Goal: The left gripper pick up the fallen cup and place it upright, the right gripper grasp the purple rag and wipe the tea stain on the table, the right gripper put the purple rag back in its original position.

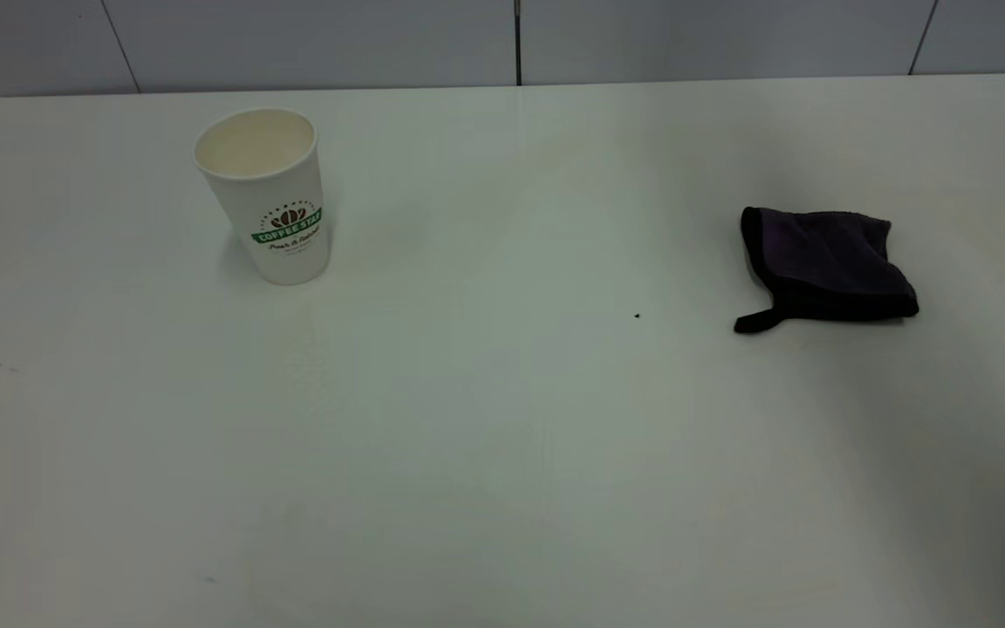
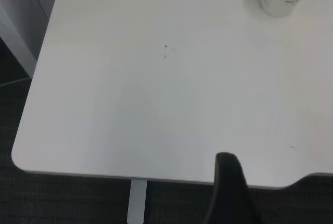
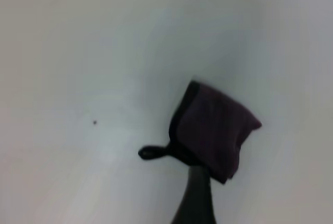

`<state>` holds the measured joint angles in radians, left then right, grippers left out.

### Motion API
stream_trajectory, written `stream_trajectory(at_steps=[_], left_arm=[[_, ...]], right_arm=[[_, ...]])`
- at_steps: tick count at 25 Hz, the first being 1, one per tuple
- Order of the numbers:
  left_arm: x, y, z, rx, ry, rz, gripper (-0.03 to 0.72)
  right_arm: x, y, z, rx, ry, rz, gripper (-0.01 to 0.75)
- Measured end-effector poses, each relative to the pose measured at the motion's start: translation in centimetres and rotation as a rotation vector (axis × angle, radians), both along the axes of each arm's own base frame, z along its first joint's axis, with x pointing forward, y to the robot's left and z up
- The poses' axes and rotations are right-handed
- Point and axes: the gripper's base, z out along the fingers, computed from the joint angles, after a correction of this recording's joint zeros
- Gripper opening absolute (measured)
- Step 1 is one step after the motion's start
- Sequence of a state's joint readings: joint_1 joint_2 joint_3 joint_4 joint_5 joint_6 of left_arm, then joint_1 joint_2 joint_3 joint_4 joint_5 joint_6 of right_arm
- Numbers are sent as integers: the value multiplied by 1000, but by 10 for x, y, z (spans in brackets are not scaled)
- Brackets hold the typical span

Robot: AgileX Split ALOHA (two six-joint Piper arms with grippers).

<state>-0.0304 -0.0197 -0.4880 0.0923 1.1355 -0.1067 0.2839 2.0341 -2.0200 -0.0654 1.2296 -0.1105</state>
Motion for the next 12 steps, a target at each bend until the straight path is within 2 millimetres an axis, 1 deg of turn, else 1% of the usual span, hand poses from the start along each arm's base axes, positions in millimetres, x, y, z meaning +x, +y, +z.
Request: stream_trajectory(at_steps=[1,3,4,5,7,11,12], left_arm=[[0,0,0,0,0,0,514],[0,0,0,0,0,0,514],[0,0,0,0,0,0,514],[0,0,0,0,0,0,514],[0,0,0,0,0,0,514],[0,0,0,0,0,0,514],[0,0,0,0,0,0,514]], right_arm=[[-12,-4,3,-8,16,-1,727],[-43,-13,22,-7,13,-1,724],[-59,-18,29,-6,13,-3,723],[-74,-22,31,-7,22,-6,720],[-108,-31,47,15,5,-16,718],[-170,-45,56,63,1,-24,714],[-182,-48,52,65,15,-29,712]])
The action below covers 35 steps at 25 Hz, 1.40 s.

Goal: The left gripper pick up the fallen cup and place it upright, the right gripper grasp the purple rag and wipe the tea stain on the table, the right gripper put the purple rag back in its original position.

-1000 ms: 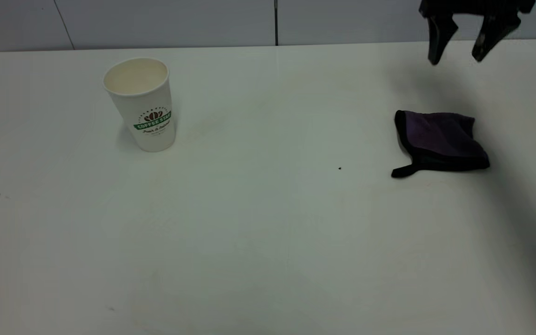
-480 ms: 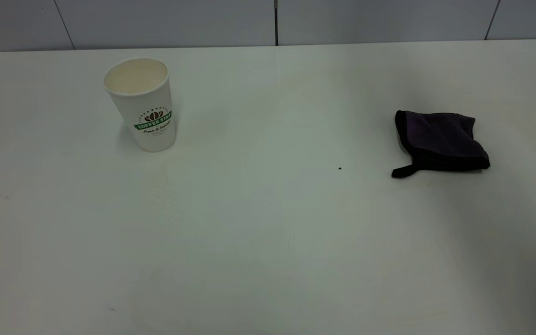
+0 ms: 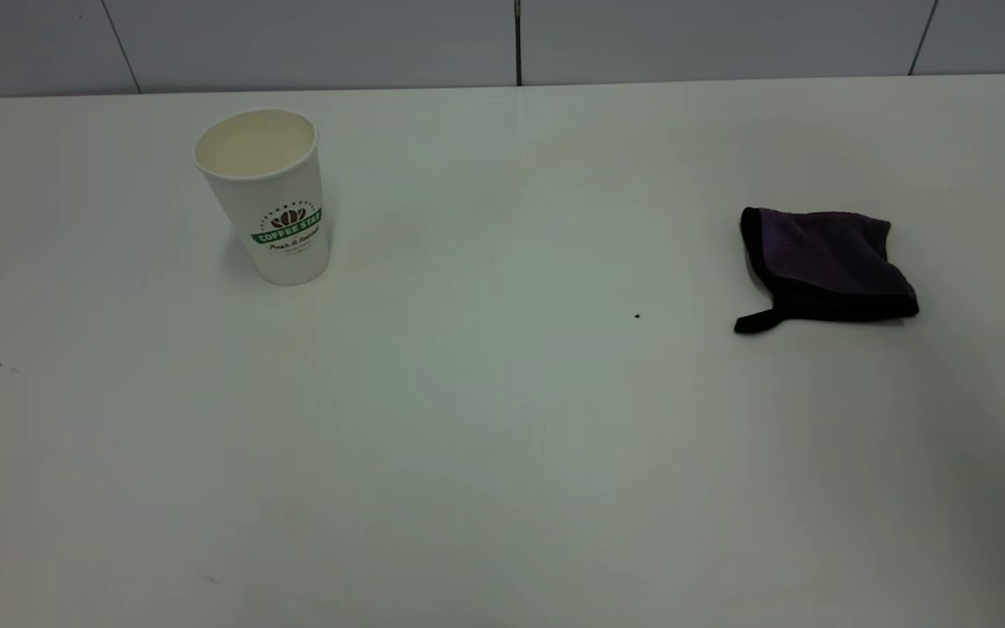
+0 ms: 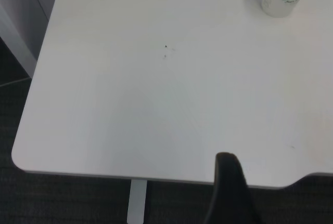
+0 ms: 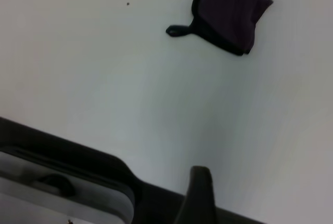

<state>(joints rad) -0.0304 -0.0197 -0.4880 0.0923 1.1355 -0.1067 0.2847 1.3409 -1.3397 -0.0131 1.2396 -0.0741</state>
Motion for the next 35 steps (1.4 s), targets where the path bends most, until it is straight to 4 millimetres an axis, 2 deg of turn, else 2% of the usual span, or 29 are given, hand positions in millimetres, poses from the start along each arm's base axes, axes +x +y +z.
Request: stream_trajectory(at_steps=[2,11,18,25,30,35], left_arm=[[0,0,0,0,0,0,514],[0,0,0,0,0,0,514],[0,0,0,0,0,0,514],[0,0,0,0,0,0,514],[0,0,0,0,0,0,514],[0,0,0,0,0,0,514]], right_arm=[[-23,-7,-7,5,17,-21,709],[-103,-28,-67,-5,144,-40,685],[-154,-43,-97,23,55,-38,669],[-191,-56,-110,61,-147,-35,665],[-210,-62,-105,102,-283,-32,654],[-221,-65,-103,124,-356,-32,642]])
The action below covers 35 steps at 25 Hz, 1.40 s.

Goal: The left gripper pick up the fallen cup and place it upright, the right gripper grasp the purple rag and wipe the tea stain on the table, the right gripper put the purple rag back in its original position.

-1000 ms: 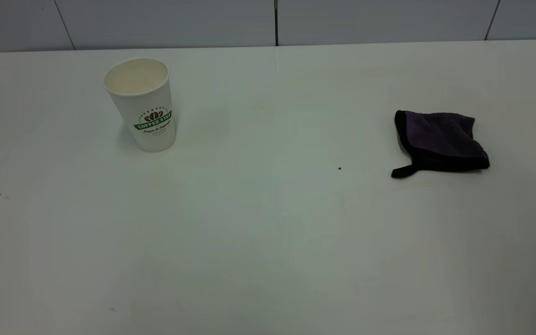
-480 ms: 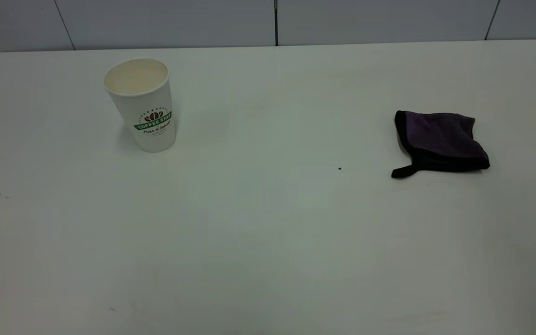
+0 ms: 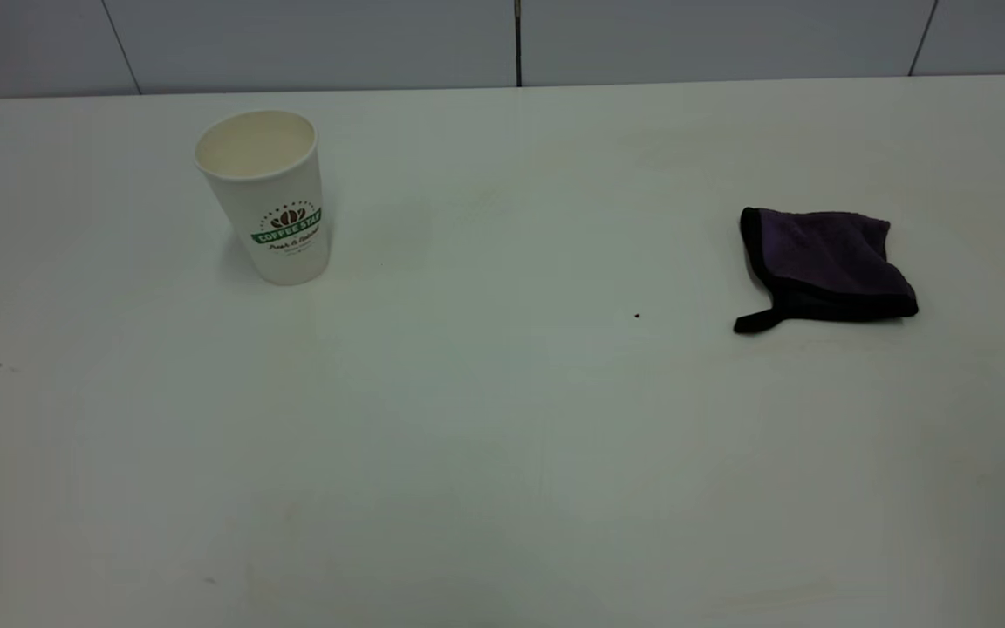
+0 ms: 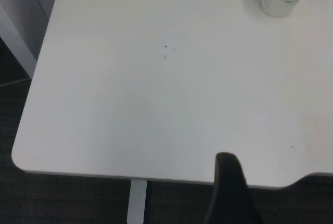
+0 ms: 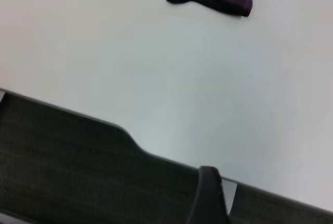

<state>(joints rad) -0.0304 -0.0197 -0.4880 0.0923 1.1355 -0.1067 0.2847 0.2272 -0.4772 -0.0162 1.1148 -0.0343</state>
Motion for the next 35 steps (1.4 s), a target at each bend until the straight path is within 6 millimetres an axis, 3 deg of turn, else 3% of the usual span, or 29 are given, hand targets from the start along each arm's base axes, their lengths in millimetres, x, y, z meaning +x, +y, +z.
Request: stream_trajectory(at_steps=[7,17,28,35], left_arm=[[0,0,0,0,0,0,514],[0,0,0,0,0,0,514],[0,0,0,0,0,0,514],[0,0,0,0,0,0,514]], right_arm=[[0,0,0,0,-1,0,604],[-1,0,0,1,-3,-6,464],[-22,-8,2,22,-155,-276,341],[-32,-8,1,25,-218,-325,275]])
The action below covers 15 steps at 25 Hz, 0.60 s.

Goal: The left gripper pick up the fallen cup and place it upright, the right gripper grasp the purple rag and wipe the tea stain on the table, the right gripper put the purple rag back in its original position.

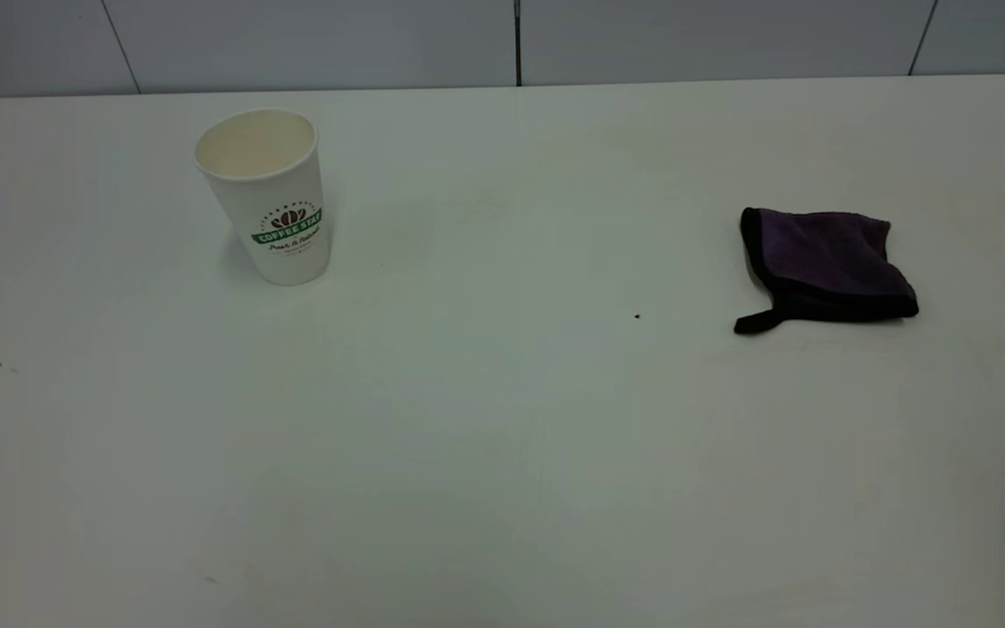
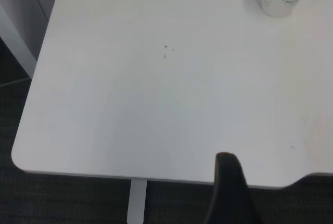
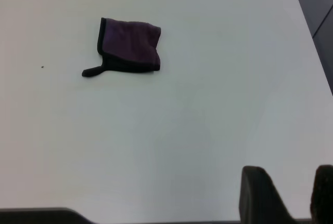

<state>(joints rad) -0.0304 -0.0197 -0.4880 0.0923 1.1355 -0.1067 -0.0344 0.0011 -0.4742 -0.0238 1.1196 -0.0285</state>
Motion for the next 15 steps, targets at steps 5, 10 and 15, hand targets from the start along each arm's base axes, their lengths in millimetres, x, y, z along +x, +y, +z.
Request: stream_trajectory(at_steps=[5,10,15], left_arm=[[0,0,0,0,0,0,514],[0,0,0,0,0,0,514],[0,0,0,1,0,1,514]], right_arm=[[-3,0,0,0,-16,0,239],[-3,0,0,0,-16,0,237],[-3,0,0,0,-15,0,237]])
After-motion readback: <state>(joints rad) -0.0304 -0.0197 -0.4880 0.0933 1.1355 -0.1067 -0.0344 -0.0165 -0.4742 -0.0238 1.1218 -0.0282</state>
